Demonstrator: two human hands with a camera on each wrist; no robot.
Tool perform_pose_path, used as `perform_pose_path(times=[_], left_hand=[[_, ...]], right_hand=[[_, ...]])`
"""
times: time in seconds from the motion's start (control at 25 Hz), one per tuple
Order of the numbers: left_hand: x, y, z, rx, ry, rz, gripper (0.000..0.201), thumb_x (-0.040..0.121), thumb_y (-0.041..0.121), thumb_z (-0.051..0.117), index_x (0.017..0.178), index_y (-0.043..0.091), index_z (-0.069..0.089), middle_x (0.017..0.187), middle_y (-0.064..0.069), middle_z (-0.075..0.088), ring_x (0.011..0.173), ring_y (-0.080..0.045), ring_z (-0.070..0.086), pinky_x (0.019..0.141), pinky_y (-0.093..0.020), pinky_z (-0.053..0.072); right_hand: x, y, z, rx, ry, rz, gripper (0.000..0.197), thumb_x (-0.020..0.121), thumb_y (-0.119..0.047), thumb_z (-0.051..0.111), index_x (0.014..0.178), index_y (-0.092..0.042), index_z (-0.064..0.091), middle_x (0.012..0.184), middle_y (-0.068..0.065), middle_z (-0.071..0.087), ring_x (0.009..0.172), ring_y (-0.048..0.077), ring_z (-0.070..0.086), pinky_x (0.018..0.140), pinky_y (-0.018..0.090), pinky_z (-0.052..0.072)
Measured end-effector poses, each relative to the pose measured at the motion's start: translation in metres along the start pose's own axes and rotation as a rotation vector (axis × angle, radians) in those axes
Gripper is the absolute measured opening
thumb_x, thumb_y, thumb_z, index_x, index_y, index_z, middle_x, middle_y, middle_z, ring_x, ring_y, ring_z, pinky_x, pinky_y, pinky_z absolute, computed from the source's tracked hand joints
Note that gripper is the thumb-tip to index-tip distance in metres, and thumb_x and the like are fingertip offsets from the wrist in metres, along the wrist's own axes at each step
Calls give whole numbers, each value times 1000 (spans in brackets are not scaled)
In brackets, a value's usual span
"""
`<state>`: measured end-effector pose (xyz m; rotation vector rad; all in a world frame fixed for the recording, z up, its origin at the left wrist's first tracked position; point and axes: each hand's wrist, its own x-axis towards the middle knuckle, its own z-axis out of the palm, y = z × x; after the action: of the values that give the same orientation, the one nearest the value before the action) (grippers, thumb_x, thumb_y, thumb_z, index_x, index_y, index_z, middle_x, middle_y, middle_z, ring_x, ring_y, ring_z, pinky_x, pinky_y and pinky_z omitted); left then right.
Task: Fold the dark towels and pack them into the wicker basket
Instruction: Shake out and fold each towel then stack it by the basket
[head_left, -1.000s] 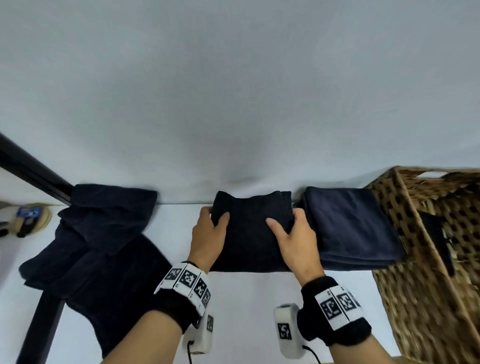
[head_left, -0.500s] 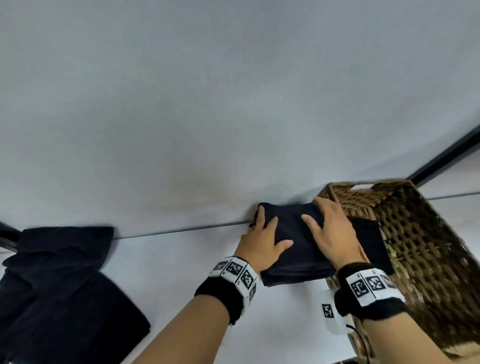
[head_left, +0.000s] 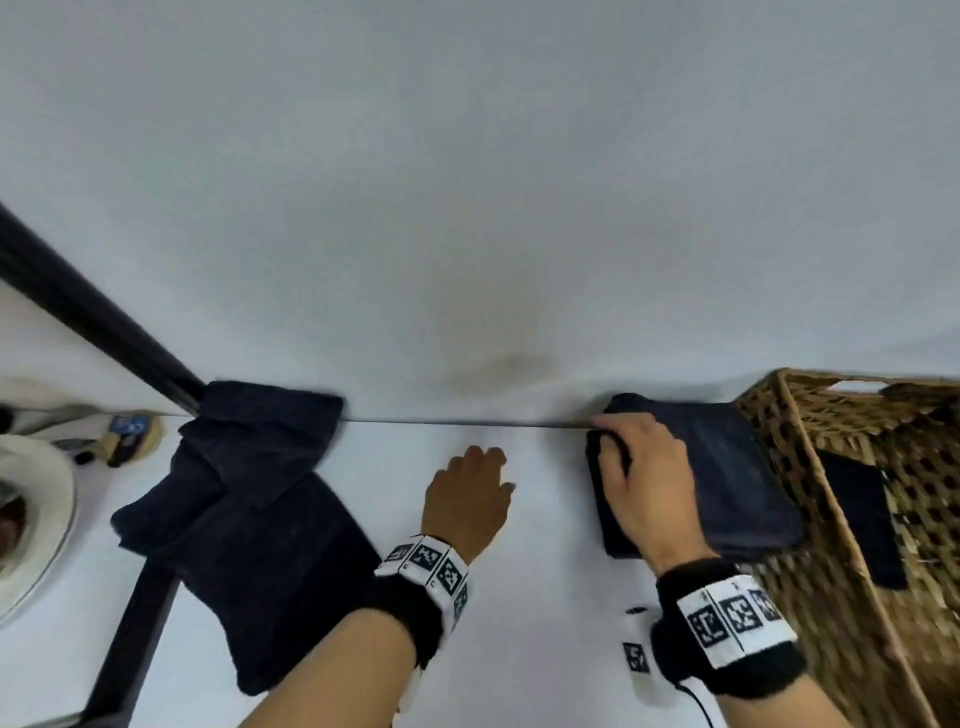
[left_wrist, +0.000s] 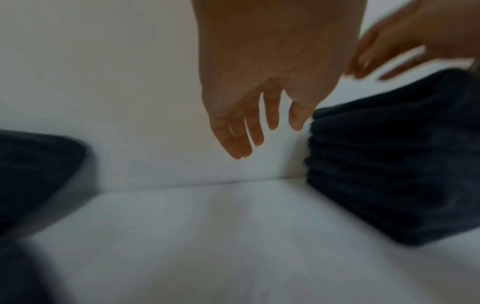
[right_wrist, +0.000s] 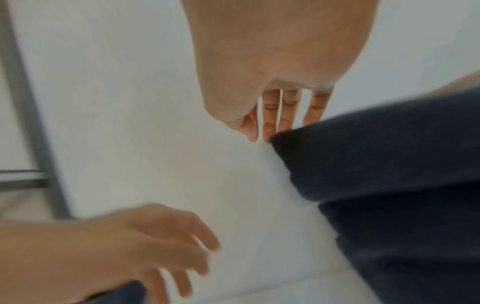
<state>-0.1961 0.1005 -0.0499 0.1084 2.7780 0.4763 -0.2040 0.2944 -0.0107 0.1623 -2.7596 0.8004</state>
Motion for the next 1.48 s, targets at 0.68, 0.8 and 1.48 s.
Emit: perform_pose_path(times=[0.68, 0.8, 1.48], left_hand=[[-146, -196, -6, -379, 68, -331, 8, 81, 20, 57, 88, 17, 53, 76, 1, 59, 73, -22, 57, 70, -32, 47], [-143, -182, -59, -581, 195, -257, 6, 85, 19, 58, 90, 16, 60, 79, -1, 65, 76, -18, 61, 72, -29, 48], [-194, -88, -256, -378, 330, 206, 13, 71, 32, 75, 75, 25, 64, 56, 9, 53, 53, -8, 48, 53, -18, 38]], right_hand=[[-123, -165, 182, 20, -752, -81, 15, 95, -15, 44, 96, -14, 59, 90, -1, 49, 87, 23, 56, 72, 34, 48], [-108, -190, 130, 433, -572, 45, 4, 92, -23, 59, 95, -21, 60, 93, -5, 62, 83, 9, 59, 72, 20, 46], [3, -278, -108, 293, -364, -186, 23, 80, -10, 59, 86, -24, 76, 77, -8, 73, 77, 8, 67, 72, 18, 51]])
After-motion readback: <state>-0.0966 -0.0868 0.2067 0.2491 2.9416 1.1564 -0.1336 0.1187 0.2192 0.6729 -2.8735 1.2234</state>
